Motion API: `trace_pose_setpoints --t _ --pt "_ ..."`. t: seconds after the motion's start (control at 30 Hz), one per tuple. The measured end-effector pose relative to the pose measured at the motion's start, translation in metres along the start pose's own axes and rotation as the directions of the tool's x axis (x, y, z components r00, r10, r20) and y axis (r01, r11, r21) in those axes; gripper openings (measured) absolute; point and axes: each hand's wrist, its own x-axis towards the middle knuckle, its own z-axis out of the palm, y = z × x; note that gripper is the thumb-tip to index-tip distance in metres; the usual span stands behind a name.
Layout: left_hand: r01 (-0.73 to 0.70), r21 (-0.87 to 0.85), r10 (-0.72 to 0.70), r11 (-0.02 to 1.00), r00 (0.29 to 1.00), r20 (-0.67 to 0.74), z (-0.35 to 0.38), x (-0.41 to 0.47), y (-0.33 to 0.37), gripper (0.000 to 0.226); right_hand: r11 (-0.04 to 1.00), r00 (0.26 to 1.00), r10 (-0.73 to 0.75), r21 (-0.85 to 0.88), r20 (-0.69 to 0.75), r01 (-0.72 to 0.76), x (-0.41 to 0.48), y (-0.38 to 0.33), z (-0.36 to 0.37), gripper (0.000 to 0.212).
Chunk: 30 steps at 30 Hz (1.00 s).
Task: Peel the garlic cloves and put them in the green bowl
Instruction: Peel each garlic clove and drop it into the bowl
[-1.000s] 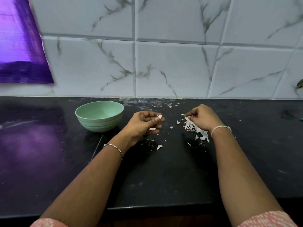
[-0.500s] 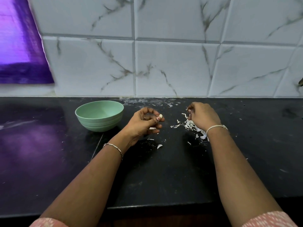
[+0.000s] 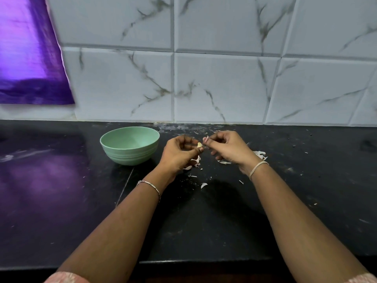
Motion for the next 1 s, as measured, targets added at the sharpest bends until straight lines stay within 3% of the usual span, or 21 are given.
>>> trace_pose_setpoints --t 0.2,0.37,0.5,0.8,1.0 --pt "-0.039 0.090 0.042 0.995 0.999 -0.029 -0.002 0.002 -0.002 0.019 0.980 0.992 -0.088 -0.183 -0.086 0.071 0.003 0.004 0.011 0.016" --pt "-0.041 0.082 0.043 0.996 0.999 -0.023 -0.003 0.002 -0.001 0.026 0.992 0.992 -0.063 -0.117 -0.110 0.050 0.007 0.009 0.015 0.020" --pt "-0.031 0.008 0.031 0.999 0.999 0.013 -0.002 -0.002 0.002 0.016 0.984 0.986 -0.089 -0.168 -0.139 0.065 0.007 0.008 0.017 0.012" --pt "-0.038 -0.002 0.038 0.999 0.999 0.030 0.001 -0.003 0.003 0.010 0.917 0.985 -0.151 -0.384 -0.078 0.111 0.003 0.003 0.017 0.003" --pt "-0.068 -0.133 0.059 0.989 0.996 -0.070 -0.001 -0.001 0.008 0.011 0.799 0.985 -0.141 -0.598 -0.095 0.057 0.004 0.008 0.003 0.010"
